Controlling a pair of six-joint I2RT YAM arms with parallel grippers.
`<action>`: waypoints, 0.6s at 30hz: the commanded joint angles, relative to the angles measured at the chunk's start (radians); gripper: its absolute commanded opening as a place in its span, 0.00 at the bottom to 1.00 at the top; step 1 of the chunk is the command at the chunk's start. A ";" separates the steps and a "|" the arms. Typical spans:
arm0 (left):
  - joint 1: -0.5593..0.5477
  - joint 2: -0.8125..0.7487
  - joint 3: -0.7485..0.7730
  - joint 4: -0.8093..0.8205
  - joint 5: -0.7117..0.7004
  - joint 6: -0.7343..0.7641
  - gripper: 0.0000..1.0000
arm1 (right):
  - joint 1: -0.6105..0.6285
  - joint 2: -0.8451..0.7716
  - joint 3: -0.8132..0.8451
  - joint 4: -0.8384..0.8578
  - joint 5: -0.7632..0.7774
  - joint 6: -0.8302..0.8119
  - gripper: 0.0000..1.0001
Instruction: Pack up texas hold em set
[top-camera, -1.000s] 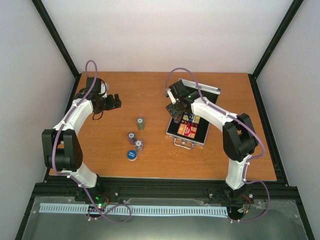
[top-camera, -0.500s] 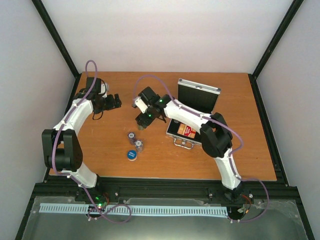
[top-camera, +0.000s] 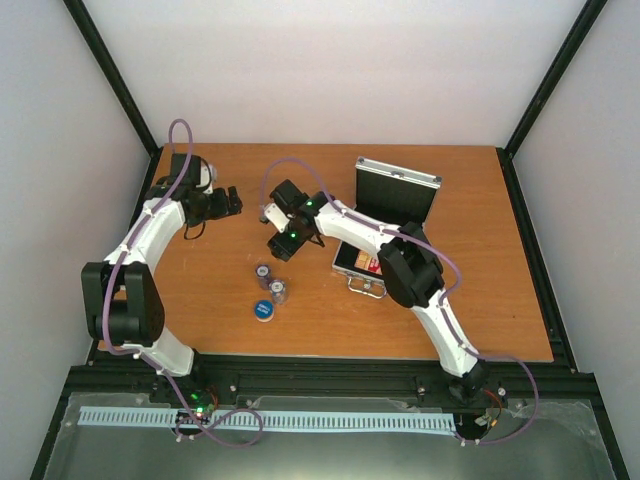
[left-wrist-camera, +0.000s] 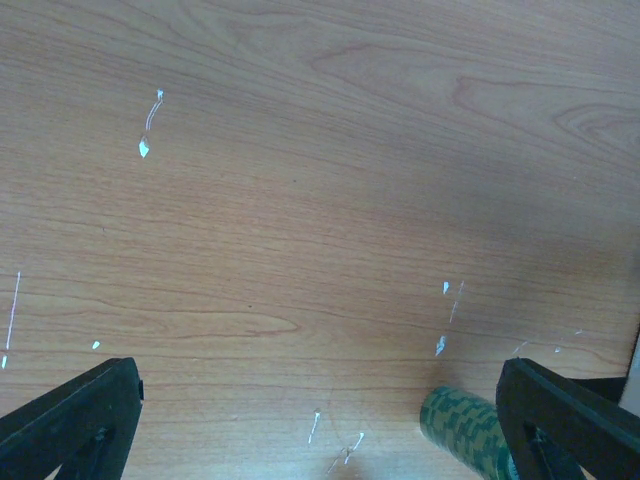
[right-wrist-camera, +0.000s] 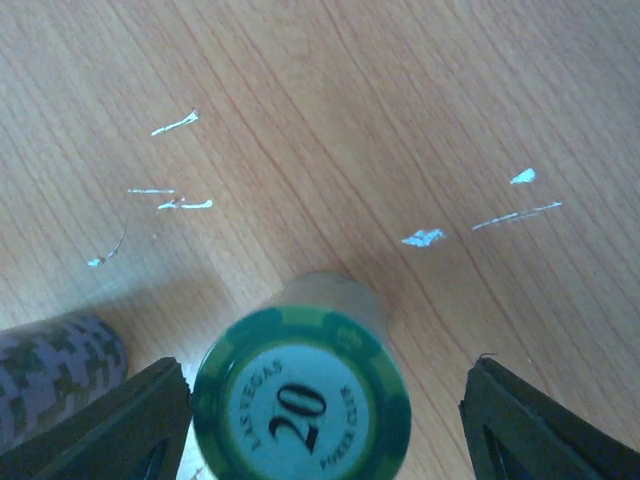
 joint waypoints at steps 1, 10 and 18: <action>0.008 -0.026 0.011 0.011 -0.004 0.001 1.00 | 0.009 0.044 0.066 -0.020 -0.024 -0.007 0.73; 0.008 -0.021 0.009 0.011 -0.006 0.000 1.00 | 0.010 0.060 0.090 -0.038 0.002 -0.005 0.03; 0.008 -0.011 0.006 0.018 0.000 -0.003 1.00 | 0.011 -0.137 -0.106 0.045 0.196 -0.010 0.03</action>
